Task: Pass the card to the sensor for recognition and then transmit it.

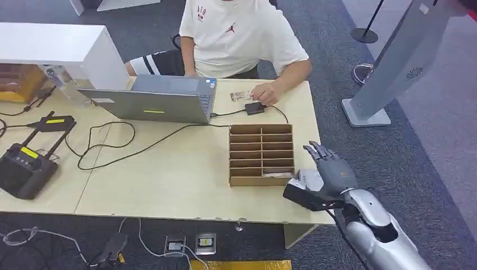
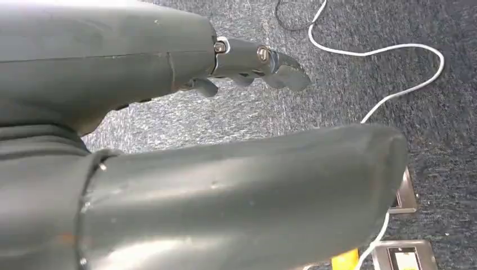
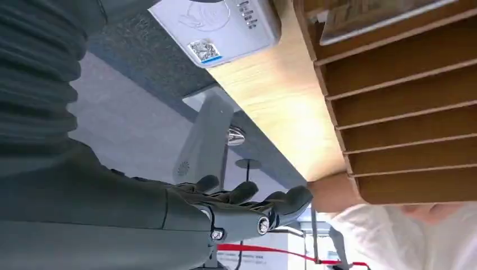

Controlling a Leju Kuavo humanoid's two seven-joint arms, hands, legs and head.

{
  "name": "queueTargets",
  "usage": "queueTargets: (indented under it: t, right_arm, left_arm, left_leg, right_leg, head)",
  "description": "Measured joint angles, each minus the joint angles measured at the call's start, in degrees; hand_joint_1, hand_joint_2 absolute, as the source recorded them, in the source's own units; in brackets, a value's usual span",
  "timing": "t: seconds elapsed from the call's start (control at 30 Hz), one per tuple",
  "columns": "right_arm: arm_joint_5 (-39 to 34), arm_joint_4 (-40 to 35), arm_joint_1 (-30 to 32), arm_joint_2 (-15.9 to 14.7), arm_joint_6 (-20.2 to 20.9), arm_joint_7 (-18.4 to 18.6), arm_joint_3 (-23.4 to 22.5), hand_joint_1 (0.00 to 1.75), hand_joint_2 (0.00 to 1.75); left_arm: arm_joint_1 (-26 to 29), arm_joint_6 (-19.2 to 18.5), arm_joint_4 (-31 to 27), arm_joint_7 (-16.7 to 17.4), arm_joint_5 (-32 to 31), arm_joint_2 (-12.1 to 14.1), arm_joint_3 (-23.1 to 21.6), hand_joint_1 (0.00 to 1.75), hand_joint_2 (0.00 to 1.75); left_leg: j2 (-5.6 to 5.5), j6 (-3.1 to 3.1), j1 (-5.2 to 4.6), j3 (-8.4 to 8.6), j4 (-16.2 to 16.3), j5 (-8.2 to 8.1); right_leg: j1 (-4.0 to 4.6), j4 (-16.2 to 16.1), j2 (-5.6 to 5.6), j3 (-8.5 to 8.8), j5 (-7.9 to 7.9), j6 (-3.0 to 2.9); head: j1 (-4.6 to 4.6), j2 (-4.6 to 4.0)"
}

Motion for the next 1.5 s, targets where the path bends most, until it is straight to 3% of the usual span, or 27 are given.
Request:
queueTargets:
  t: [0.37, 0.9, 1.2, 1.5]
  right_arm:
    - [-1.0, 4.3, -0.3, 1.9, -7.0, -2.3, 0.5, 0.00, 1.75]
    - [-3.2, 9.9, -1.2, 4.7, -8.0, -4.6, 0.5, 0.00, 1.75]
    - [-6.2, 10.3, -1.3, 5.8, -10.6, -8.3, 0.5, 0.00, 1.75]
    - [-7.0, 9.6, -1.2, 6.2, -10.9, -8.5, 0.5, 0.00, 1.75]
  left_arm:
    - [-0.4, 0.3, 0.0, 0.0, -0.6, 0.0, 0.0, 0.00, 0.00]
    - [-1.4, 0.1, 0.0, 0.2, -1.1, -0.4, -0.1, 0.00, 0.00]
    - [-1.5, 0.2, 0.0, 0.2, -1.1, -0.4, -0.1, 0.00, 0.00]
    - [-2.7, -0.3, 0.0, 2.1, -1.4, -0.4, -0.1, 0.00, 0.00]
  left_leg:
    - [0.00, 0.00, 0.00, 0.00, 0.0, 0.00]
    - [0.00, 0.00, 0.00, 0.00, 0.0, 0.00]
    - [0.00, 0.00, 0.00, 0.01, 0.0, 0.00]
    - [0.01, 0.00, 0.00, 0.03, 0.0, 0.00]
  right_leg:
    - [0.00, 0.0, 0.01, 0.00, 0.00, 0.00]
    - [0.00, 0.0, 0.00, 0.00, 0.00, 0.00]
    - [0.00, 0.0, 0.02, -0.01, 0.00, 0.00]
    - [0.00, 0.0, 0.04, 0.00, 0.00, 0.00]
  head:
    - [-0.02, 0.00]
    - [-0.02, 0.00]
    - [0.00, 0.00]
    - [0.00, 0.00]
